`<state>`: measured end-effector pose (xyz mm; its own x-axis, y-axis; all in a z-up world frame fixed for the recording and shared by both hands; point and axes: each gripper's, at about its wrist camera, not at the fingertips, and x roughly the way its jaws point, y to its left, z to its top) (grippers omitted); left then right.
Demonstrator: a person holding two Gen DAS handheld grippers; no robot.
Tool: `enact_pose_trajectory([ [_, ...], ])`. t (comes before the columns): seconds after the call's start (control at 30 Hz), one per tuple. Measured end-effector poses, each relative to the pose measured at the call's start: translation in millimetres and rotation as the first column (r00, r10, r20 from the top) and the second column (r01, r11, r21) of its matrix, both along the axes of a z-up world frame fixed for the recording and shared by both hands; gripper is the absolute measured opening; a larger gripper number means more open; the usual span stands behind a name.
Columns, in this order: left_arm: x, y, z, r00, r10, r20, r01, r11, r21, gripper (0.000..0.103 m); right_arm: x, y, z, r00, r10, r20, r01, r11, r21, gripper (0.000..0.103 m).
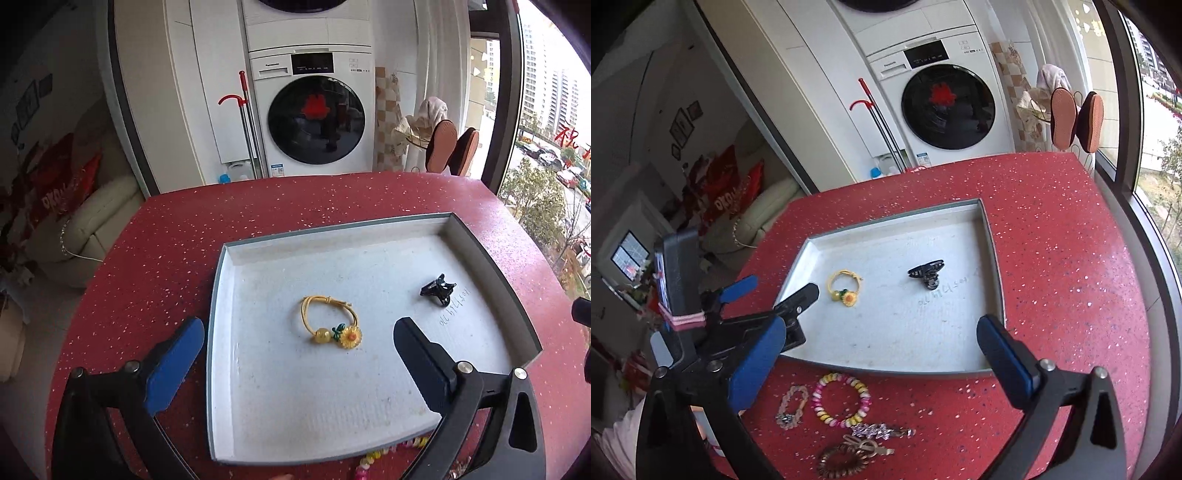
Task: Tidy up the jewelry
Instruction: 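Move both tools back over the remaining jewelry beside the tray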
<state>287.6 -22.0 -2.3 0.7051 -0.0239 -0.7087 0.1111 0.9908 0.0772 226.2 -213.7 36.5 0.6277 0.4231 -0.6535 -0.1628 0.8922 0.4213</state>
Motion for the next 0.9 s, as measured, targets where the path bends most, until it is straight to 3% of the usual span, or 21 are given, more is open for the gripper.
enact_pose_trajectory([
  [0.3, -77.9, 36.5, -2.8, 0.999, -0.024, -0.027, 0.022, 0.997, -0.077, 0.103, -42.7, 11.4, -4.6, 0.999, 0.015, -0.046, -0.019, 0.996, -0.09, 0.103],
  [0.53, -135.7, 59.4, -26.8, 0.998, 0.028, -0.054, -0.031, 0.998, -0.059, 0.103, -72.2, 16.5, -34.1, 0.992, 0.014, -0.125, -0.034, 0.987, -0.16, 0.103],
  [0.7, -147.5, 66.6, -43.0, 0.994, 0.053, -0.098, -0.06, 0.995, -0.075, 0.103, -83.8, 24.2, -55.7, 0.985, 0.018, -0.171, -0.053, 0.979, -0.199, 0.103],
  [0.9, -144.7, 61.6, -52.0, 0.992, 0.062, -0.112, -0.068, 0.997, -0.047, 0.103, -92.3, 26.9, -60.2, 0.984, 0.011, -0.18, -0.052, 0.973, -0.223, 0.103],
])
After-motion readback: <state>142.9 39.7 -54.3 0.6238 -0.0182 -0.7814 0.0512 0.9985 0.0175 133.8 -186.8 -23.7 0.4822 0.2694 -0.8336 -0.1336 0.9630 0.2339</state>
